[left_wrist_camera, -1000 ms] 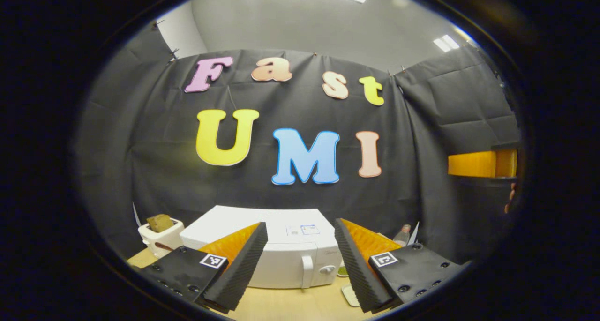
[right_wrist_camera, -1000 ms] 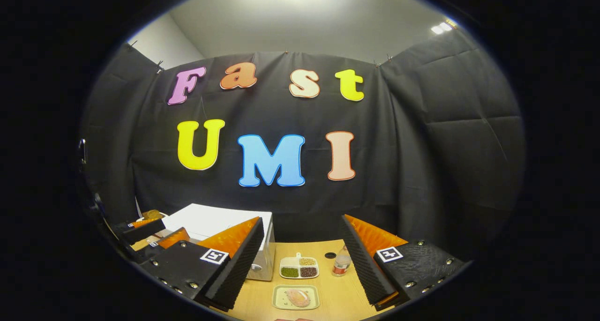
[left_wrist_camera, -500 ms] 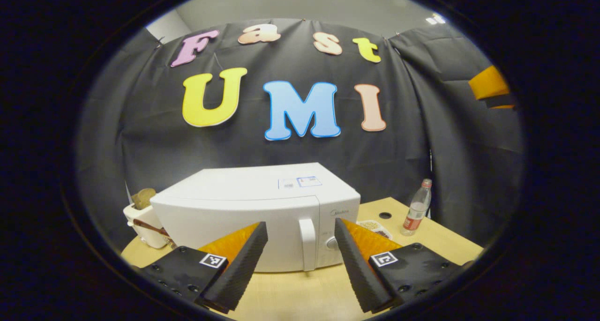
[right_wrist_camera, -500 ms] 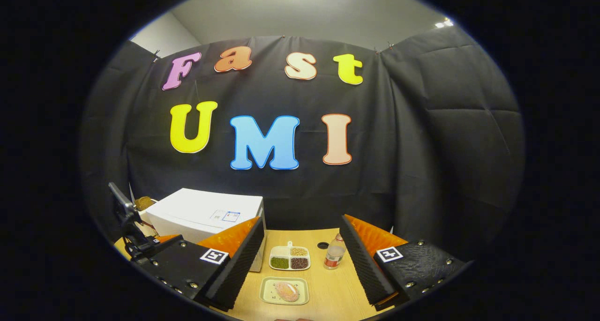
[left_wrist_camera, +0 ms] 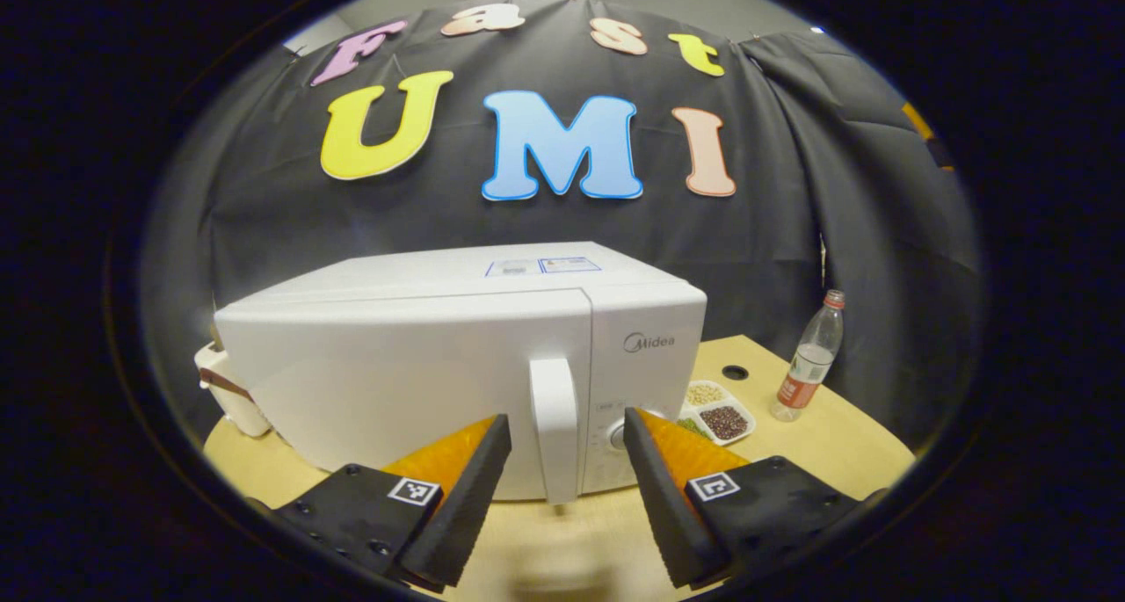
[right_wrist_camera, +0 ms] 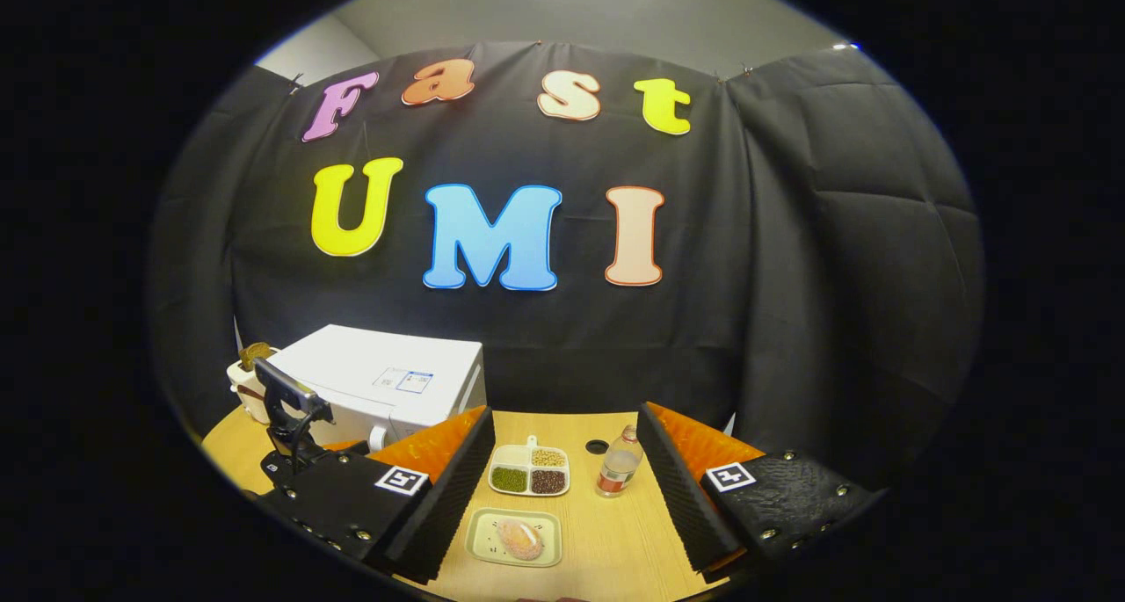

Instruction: Open the microwave oven with the left hand, put the food in, and close the microwave oven.

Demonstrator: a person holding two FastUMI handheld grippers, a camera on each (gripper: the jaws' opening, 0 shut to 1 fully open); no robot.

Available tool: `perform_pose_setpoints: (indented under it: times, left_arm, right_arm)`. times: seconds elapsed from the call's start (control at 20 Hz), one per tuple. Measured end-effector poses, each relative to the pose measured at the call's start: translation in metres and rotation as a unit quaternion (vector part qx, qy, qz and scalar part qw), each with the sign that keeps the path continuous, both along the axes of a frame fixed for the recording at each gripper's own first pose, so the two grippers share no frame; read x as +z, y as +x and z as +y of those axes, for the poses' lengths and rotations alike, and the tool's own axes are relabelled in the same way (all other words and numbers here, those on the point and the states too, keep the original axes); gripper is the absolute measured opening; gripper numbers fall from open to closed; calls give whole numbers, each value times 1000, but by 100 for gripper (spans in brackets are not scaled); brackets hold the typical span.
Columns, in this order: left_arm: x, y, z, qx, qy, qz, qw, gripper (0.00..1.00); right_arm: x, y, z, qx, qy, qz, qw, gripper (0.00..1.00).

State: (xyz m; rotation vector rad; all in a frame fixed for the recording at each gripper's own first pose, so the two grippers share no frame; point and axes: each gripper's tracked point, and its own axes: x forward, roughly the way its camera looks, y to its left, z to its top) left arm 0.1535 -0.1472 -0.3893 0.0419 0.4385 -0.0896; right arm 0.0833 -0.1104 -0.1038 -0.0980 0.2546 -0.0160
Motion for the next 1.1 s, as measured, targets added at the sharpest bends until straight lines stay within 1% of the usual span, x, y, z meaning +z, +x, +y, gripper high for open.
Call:
perform_pose_setpoints:
  times: [0.1,0.15,0.2,0.25,0.3,0.35,0.4,0.6,0.65,0.7,0.8,0.85,0.9,0.95,1.1]
  left_arm:
    - [-5,4,2,1,6,2,1000,88]
    - [-10,5,1,3,2,8,1000,81]
    - [-13,7,2,6,4,11,1000,77]
    - [-12,6,8,14,17,7,1000,65]
    - [-10,6,8,9,22,4,1000,53]
    - [-12,8,5,5,25,1,1000,43]
    - [-17,12,4,3,31,3,1000,39]
    - [-14,7,4,-7,28,14,999,31]
    - [-15,7,5,-11,30,17,999,28]
    - [-13,3,4,-11,26,20,999,28]
    - [-16,6,5,-13,17,27,999,19]
    - [-17,6,4,-19,13,30,999,16]
    - [-11,-4,7,-23,9,35,999,16]
    - [-16,4,4,-29,6,42,999,10]
    - [-15,4,4,-39,-3,50,998,12]
  right_arm:
    - [-3,4,-2,-2,-1,2,1000,99]
    - [-5,5,-3,-3,0,4,1000,99]
    - [-6,6,-2,-4,1,7,1000,99]
    - [-8,7,-4,-7,0,10,1000,99]
    - [-10,7,-6,-9,-2,11,1000,99]
    - [-10,6,-5,-9,-3,12,1000,99]
    - [-12,6,-5,-8,-3,13,1000,99]
    - [-16,3,-2,-6,0,21,1000,99]
    - [-18,2,1,-4,3,24,1000,99]
    - [-19,2,4,-2,4,27,1000,99]
    - [-21,1,10,3,2,29,1000,99]
    - [-19,0,13,5,0,27,1000,99]
    - [-16,-1,16,9,-1,24,1000,99]
    - [-14,-2,20,12,-1,21,1000,99]
    - [-15,-5,22,13,0,20,1000,99]
